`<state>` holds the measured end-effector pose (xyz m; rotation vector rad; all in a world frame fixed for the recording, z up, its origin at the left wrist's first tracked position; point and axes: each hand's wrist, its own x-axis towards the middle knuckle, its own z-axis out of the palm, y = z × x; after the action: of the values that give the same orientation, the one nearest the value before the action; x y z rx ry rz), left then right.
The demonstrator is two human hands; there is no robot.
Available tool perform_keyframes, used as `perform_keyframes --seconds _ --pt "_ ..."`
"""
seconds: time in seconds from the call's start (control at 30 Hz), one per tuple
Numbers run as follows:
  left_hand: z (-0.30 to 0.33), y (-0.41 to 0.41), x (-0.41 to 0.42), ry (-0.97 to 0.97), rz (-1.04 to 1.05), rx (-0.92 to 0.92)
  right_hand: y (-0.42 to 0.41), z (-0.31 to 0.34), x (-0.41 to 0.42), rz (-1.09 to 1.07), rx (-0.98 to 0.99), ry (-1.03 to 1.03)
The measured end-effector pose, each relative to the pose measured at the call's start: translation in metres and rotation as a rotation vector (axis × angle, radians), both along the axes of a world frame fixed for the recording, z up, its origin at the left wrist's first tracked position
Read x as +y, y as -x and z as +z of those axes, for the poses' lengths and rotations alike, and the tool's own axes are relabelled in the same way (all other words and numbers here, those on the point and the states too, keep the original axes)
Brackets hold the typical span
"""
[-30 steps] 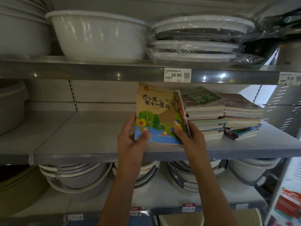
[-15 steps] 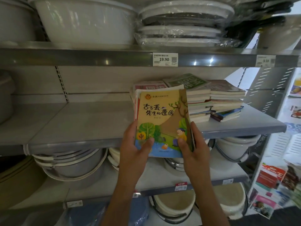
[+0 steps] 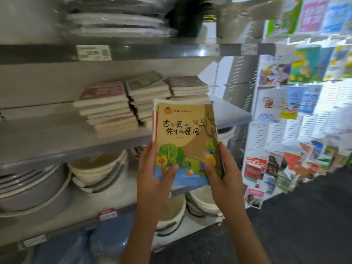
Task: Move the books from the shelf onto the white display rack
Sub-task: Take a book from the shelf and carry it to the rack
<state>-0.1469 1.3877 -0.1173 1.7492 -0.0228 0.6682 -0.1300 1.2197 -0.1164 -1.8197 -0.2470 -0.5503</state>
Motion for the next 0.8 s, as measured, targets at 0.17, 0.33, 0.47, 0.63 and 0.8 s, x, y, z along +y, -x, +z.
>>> perform_keyframes --seconds 0.17,0.33,0.47,0.63,0.8 --pt "-0.011 0.012 -0.097 -0.016 -0.076 0.009 0.027 -0.005 -0.1 -0.077 0.031 0.026" --pt "-0.014 0.019 -0.185 -0.065 -0.155 0.009 0.058 -0.003 -0.182 -0.15 0.057 -0.037" --pt "-0.014 0.019 -0.241 -0.09 -0.23 0.001 0.076 0.001 -0.233 -0.2 0.057 -0.106" --pt "-0.018 0.007 -0.298 -0.122 -0.326 -0.009 0.08 -0.009 -0.286 -0.298 0.073 -0.133" --pt "-0.025 -0.019 -0.35 -0.105 -0.434 -0.012 0.066 -0.019 -0.335 -0.411 0.088 -0.108"
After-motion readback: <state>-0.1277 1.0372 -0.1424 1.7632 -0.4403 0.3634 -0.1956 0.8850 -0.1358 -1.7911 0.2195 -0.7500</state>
